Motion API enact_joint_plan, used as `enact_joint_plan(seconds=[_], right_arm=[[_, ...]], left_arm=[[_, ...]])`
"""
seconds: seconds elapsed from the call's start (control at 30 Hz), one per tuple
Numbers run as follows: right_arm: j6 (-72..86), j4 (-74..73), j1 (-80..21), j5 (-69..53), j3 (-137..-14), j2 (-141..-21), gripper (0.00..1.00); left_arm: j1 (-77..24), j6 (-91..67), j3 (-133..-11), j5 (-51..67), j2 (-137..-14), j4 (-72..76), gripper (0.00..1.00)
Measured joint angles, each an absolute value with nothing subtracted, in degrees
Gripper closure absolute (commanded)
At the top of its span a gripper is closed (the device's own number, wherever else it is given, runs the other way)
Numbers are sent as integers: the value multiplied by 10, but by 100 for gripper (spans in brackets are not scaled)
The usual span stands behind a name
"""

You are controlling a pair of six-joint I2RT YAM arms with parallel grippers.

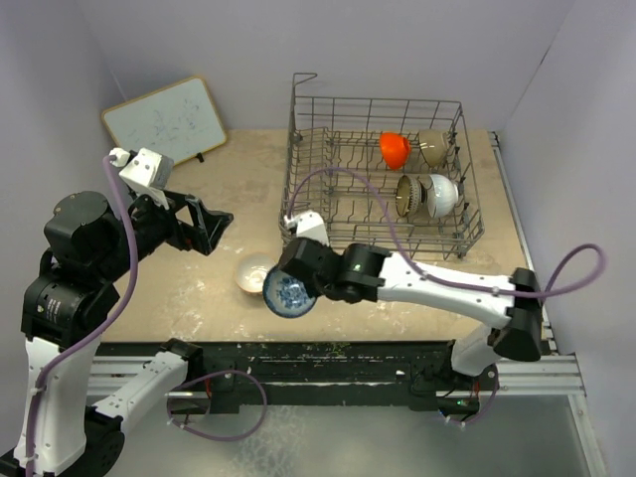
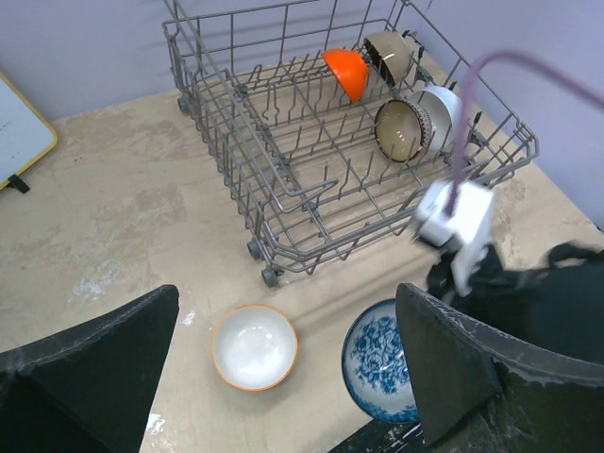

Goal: Load the bowls into the dish rack
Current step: Pick up the bowl from the center of the board, then turn the bowl upside down on the dish rack.

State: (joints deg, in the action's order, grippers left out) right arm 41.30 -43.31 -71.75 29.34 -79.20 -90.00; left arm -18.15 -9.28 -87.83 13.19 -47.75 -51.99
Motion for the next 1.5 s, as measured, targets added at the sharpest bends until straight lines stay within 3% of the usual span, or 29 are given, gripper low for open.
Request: enact_joint_plan(seconds=[0.3,0.5,0.7,1.03,1.5], right_arm=[[320,-499,-689,382,-1035,-870,100],[203,-464,-528,418,-1080,-900,100],[97,-427,-415,481,-1165,-989,100],[-105,-351,-331,578,-1399,-1217,100],[-505,-8,-306,713,-1386,-1363,100]], left_arm=[[-182,-92,-891,146,-478,-524,1],[-182,-92,-892,153,-478,-525,1],[-182,-91,-903,163,-489,-525,1],[-182,-86,-902,165,-500,-523,1],[-182,-83,-842,185,-516,-500,1]])
